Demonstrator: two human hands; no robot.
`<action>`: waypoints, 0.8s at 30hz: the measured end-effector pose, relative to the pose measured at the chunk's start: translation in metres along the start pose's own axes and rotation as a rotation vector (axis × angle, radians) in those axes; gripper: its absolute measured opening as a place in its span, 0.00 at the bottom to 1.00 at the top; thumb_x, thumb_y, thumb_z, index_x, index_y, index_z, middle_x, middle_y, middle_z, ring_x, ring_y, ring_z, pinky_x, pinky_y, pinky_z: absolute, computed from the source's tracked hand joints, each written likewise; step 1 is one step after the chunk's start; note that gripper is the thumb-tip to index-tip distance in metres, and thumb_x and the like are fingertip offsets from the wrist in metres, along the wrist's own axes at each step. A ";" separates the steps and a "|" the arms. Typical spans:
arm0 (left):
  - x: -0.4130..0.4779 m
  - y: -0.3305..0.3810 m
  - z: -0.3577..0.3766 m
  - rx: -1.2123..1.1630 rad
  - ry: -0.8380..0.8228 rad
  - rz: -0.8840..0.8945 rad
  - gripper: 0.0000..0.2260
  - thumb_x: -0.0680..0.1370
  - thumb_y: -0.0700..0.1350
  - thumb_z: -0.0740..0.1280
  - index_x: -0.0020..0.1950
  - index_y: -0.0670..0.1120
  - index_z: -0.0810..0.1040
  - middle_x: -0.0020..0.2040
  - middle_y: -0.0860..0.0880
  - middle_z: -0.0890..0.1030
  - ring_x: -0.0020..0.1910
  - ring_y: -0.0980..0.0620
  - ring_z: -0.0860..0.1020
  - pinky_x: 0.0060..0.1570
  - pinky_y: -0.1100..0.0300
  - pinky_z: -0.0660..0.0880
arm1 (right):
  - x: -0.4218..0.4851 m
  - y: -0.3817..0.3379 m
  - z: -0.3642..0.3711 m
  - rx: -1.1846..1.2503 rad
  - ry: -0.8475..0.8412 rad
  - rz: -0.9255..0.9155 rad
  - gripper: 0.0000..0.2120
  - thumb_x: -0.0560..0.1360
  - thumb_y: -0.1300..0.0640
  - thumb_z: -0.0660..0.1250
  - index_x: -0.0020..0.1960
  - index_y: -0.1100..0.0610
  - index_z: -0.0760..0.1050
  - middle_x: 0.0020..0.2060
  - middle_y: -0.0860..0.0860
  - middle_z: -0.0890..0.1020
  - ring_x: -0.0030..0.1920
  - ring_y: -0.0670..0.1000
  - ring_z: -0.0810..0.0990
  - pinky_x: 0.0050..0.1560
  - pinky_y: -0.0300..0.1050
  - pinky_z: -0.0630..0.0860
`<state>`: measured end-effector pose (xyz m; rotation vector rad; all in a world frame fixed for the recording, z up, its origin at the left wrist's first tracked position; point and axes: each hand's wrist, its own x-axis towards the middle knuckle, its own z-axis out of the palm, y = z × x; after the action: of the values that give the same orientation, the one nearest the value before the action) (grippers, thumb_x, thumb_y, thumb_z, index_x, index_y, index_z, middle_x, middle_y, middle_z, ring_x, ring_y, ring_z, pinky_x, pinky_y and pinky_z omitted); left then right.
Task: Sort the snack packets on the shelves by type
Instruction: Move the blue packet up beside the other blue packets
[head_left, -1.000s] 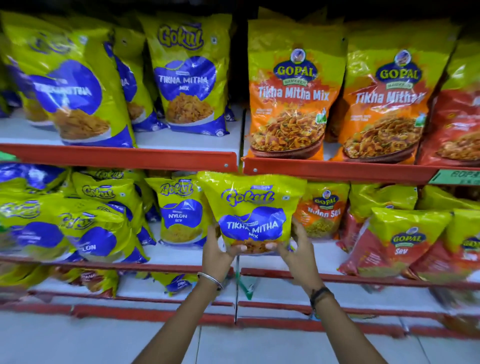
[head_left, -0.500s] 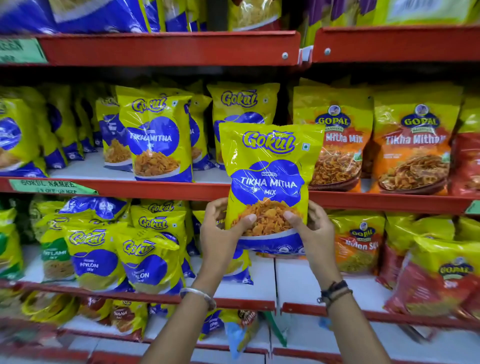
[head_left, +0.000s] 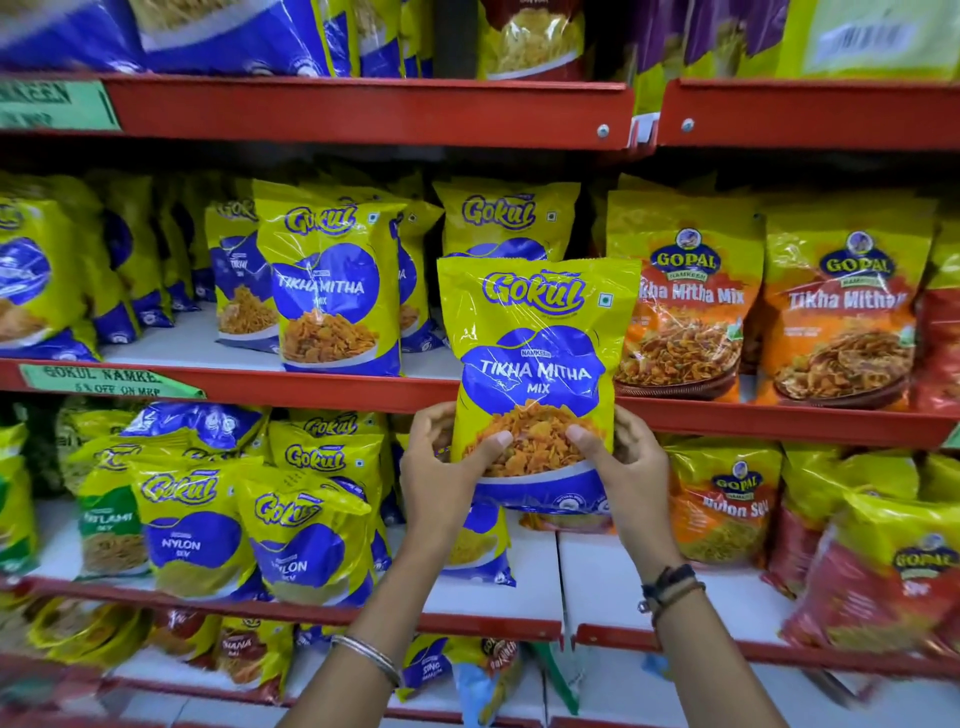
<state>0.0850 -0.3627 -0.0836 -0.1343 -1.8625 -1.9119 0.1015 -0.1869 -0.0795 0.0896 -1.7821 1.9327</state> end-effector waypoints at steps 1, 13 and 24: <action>0.005 0.002 0.000 -0.006 -0.002 0.014 0.23 0.60 0.55 0.79 0.51 0.55 0.76 0.49 0.54 0.82 0.48 0.57 0.80 0.49 0.56 0.79 | 0.004 -0.002 0.002 -0.006 -0.005 -0.010 0.23 0.65 0.50 0.75 0.59 0.52 0.76 0.54 0.50 0.84 0.53 0.49 0.83 0.54 0.48 0.79; 0.127 0.008 0.013 0.047 -0.096 0.175 0.28 0.64 0.51 0.74 0.62 0.49 0.72 0.54 0.53 0.81 0.57 0.51 0.80 0.58 0.52 0.76 | 0.105 -0.009 0.050 -0.154 -0.044 -0.230 0.27 0.68 0.56 0.76 0.63 0.48 0.68 0.61 0.54 0.79 0.61 0.50 0.79 0.62 0.55 0.76; 0.172 -0.027 0.019 0.406 -0.142 0.235 0.22 0.69 0.55 0.70 0.57 0.43 0.77 0.48 0.46 0.84 0.49 0.48 0.81 0.48 0.59 0.76 | 0.142 0.030 0.059 -0.410 0.043 -0.086 0.34 0.62 0.29 0.69 0.60 0.49 0.74 0.48 0.45 0.84 0.50 0.47 0.83 0.53 0.57 0.79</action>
<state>-0.0828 -0.3892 -0.0407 -0.3463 -2.1800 -1.3708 -0.0511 -0.1981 -0.0454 -0.0168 -2.0700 1.4654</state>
